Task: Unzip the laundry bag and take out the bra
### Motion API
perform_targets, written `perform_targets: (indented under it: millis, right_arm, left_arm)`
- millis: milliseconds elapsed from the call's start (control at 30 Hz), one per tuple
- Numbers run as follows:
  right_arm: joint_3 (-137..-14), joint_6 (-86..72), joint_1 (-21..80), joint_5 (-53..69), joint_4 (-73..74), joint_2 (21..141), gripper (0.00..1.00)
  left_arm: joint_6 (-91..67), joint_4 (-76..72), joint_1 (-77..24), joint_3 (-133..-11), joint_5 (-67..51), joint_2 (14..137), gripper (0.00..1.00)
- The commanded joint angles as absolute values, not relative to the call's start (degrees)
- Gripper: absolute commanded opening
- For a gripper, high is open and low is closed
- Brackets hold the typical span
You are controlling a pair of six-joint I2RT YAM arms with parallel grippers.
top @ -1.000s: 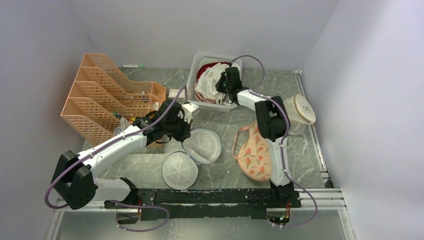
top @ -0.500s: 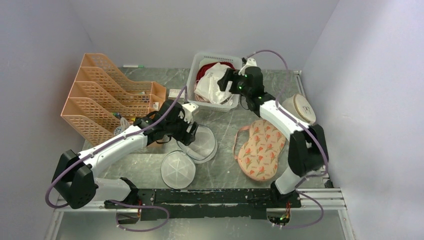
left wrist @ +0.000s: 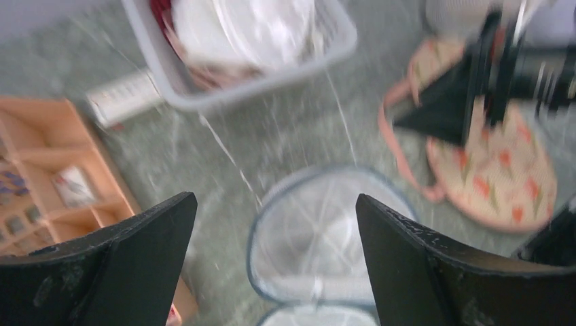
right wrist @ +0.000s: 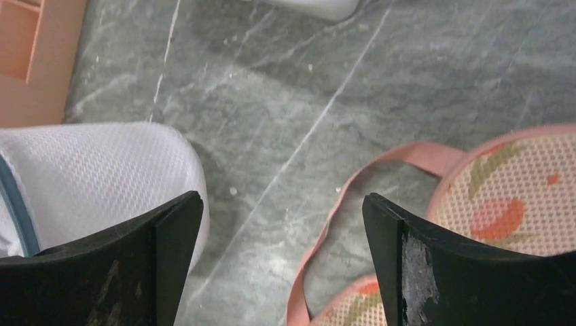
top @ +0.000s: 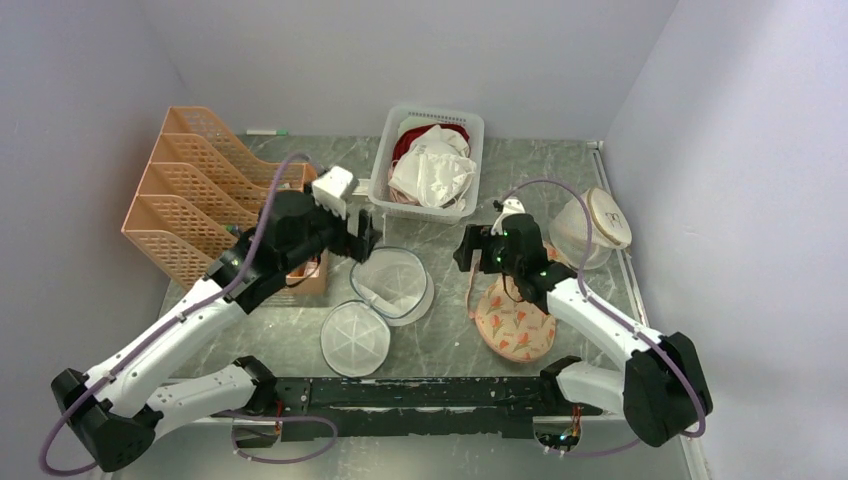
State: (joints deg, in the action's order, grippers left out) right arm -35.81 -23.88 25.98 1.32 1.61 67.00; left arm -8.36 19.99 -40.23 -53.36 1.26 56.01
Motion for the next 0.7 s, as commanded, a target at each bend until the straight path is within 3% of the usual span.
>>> perform_targets:
  millis: [0,167,300,467,667]
  right_arm:
    - [-34.99,-21.01,27.38,3.39,7.23,64.12,0.89]
    - [-39.42,-17.20,35.17,-2.94,14.29,64.23,0.89]
    - [-47.13,-16.41,40.94,-10.04,20.36,65.82,0.89]
    - [-59.72,-9.15,44.74,-9.06,29.91,70.14,0.89]
    - [-70.08,-1.51,51.01,-10.71,34.65,78.98,0.89]
  left_arm:
    - [-9.74,15.14,-40.32,-65.80,13.12,58.57,0.98]
    - [-6.04,3.77,-40.33,-71.74,24.32,61.44,0.99]
    - [-0.12,-12.99,-40.13,-63.99,31.63,57.70,0.99]
    - [8.28,-24.85,-37.51,-50.60,33.02,54.64,0.99]
    - [7.33,-23.52,-37.09,-48.11,34.66,51.96,1.00]
